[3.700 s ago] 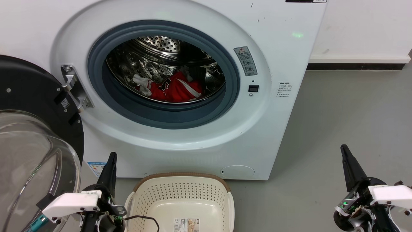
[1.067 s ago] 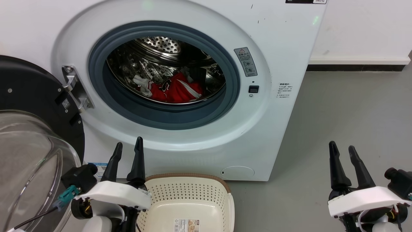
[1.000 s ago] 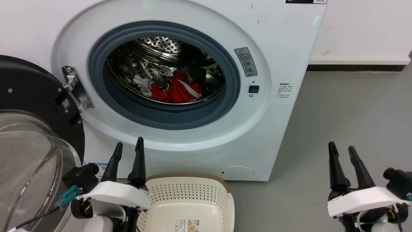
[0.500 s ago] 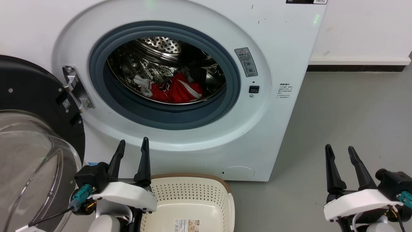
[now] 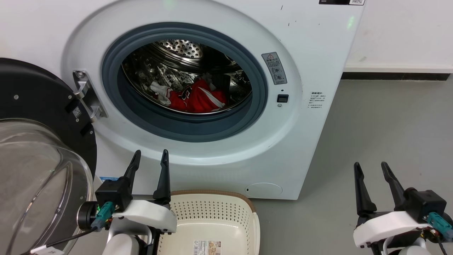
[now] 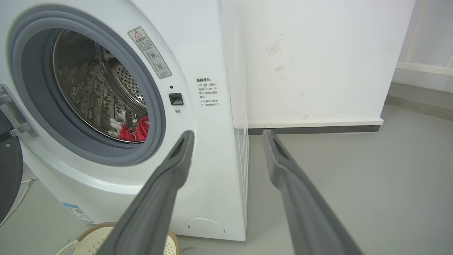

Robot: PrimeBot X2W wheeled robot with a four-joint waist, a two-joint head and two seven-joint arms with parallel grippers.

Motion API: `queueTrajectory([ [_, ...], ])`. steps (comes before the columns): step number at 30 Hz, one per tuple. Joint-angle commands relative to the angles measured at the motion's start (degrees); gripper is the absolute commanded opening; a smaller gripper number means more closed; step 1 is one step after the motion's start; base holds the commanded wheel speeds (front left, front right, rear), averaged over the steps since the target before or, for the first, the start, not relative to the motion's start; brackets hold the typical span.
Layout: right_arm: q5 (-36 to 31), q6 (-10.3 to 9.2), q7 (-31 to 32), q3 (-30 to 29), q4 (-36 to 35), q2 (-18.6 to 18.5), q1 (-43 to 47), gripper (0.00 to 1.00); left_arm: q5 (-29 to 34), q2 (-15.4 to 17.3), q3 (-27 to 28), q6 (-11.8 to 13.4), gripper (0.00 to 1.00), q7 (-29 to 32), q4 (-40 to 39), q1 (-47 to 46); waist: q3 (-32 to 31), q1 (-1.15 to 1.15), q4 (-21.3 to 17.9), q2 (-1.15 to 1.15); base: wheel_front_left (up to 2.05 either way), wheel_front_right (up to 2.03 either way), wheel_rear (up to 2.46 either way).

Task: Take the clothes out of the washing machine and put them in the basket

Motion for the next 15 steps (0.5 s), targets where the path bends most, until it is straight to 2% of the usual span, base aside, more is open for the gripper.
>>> queueTrajectory([
  [1, -1.33, -0.01, -0.53, -0.07, 0.07, 0.02, -0.46, 1.00, 1.38, 0.25, -0.20, 0.19, 1.00, -0.59, -0.05, -0.79, -0.02, 0.00, 0.07, 0.00, 0.00, 0.00, 0.00],
  [15, -7.05, -0.02, -2.04, 0.00, 1.43, 0.03, -0.68, 1.00, 7.06, 0.14, -0.90, 0.99, 1.00, -2.07, 0.99, -0.94, -0.15, 0.00, 0.39, 0.00, 0.00, 0.00, 0.00],
])
